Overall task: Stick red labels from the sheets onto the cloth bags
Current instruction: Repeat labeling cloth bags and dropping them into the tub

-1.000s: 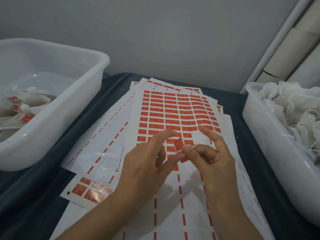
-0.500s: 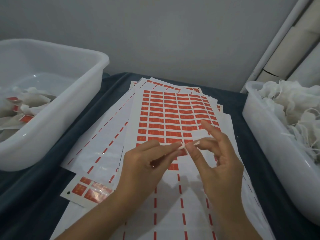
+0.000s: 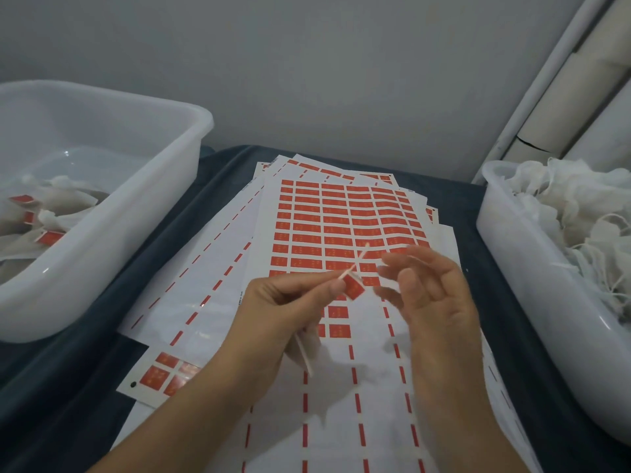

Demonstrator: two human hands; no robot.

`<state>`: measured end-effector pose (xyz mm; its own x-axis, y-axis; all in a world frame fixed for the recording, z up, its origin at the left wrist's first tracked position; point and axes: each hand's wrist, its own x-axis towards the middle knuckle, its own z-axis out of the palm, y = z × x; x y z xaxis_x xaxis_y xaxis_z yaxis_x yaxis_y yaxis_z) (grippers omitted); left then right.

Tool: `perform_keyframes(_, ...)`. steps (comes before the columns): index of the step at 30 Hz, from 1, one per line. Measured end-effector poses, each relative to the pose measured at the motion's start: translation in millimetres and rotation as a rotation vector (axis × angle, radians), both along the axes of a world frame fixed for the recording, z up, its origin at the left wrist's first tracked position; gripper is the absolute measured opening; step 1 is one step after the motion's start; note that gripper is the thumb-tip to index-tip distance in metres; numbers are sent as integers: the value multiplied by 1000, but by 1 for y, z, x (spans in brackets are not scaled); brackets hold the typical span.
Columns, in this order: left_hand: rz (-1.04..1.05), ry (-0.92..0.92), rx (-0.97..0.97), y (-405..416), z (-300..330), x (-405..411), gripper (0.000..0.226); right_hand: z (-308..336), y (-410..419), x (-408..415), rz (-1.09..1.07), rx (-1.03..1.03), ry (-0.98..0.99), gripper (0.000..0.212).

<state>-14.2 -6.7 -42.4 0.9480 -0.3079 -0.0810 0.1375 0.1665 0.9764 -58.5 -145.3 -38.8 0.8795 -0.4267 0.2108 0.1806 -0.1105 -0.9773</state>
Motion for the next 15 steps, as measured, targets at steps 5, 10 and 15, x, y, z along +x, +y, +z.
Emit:
perform_keyframes(5,45,33,-58,-1,1,0,24,-6,10,1,115,12,53,39)
perform_keyframes(10,19,23,-69,-3,-1,-1,25,-10,8,1,150,68,48,31)
perform_keyframes(15,0,30,-80,-4,-1,-2,24,-13,8,2,154,87,43,32)
